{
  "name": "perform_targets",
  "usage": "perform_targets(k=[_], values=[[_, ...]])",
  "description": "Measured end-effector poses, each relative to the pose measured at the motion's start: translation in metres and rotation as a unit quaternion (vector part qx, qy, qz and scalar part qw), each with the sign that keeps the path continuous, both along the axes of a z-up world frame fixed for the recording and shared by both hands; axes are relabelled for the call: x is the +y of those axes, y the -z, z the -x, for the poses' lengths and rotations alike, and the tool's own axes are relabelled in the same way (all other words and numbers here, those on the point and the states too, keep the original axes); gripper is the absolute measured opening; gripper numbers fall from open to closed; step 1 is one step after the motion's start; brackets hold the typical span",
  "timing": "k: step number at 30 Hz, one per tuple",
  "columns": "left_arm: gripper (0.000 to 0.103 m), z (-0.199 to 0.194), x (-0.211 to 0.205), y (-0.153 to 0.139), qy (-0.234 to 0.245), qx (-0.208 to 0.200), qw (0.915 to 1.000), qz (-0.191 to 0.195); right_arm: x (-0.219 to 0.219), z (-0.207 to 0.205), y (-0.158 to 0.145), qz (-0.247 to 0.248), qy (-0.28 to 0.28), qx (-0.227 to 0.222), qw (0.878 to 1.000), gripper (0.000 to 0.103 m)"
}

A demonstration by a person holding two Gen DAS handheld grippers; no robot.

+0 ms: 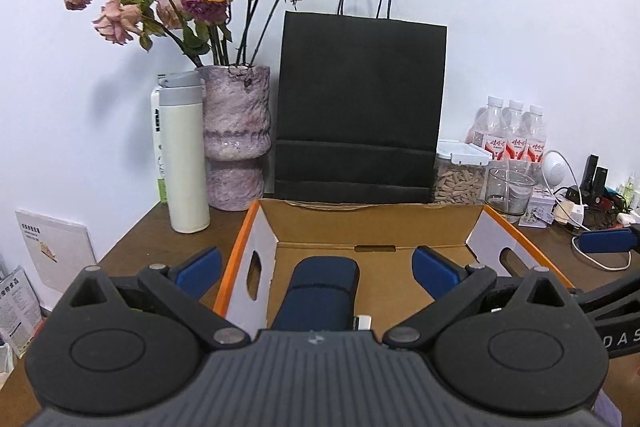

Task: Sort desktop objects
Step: 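Withdraw both tools and move the right tool toward the purple cloth bag, then grasp the purple cloth bag with the right tool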

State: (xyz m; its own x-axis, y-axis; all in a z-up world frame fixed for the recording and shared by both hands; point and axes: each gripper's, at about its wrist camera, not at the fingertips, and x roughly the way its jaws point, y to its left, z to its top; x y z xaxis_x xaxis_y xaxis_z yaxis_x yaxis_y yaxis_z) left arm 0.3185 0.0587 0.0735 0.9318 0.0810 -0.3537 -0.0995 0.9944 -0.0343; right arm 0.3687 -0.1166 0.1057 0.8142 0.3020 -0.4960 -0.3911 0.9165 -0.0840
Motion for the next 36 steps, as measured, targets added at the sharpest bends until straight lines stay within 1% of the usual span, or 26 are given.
perform_targets(k=[8, 12, 18, 23, 27, 32, 36], values=[[0.103, 0.034, 0.001, 0.004, 0.014, -0.004, 0.9999, -0.006, -0.009, 0.032, 0.005, -0.011, 0.004, 0.008, 1.0, 0.103], [0.103, 0.049, 0.007, 0.011, 0.018, 0.001, 0.9998, 0.008, -0.012, 0.049, 0.014, -0.018, 0.006, 0.011, 1.0, 0.103], [0.103, 0.067, 0.008, 0.02, 0.026, 0.005, 0.9996, 0.014, -0.018, 0.076, 0.031, -0.019, 0.02, 0.009, 1.0, 0.103], [0.103, 0.079, 0.008, 0.029, 0.022, 0.01, 0.9997, 0.012, -0.024, 0.094, 0.042, -0.029, 0.033, 0.011, 0.999, 0.103], [0.103, 0.089, 0.011, 0.035, 0.009, 0.011, 0.9998, 0.011, -0.029, 0.107, 0.05, -0.033, 0.039, 0.01, 0.999, 0.103], [0.103, 0.101, 0.014, 0.042, 0.002, 0.008, 0.9999, 0.014, -0.032, 0.123, 0.056, -0.031, 0.048, 0.002, 0.998, 0.103], [0.103, 0.111, 0.019, 0.047, -0.002, 0.009, 0.9999, 0.006, -0.037, 0.137, 0.061, -0.019, 0.055, -0.007, 0.998, 0.103]])
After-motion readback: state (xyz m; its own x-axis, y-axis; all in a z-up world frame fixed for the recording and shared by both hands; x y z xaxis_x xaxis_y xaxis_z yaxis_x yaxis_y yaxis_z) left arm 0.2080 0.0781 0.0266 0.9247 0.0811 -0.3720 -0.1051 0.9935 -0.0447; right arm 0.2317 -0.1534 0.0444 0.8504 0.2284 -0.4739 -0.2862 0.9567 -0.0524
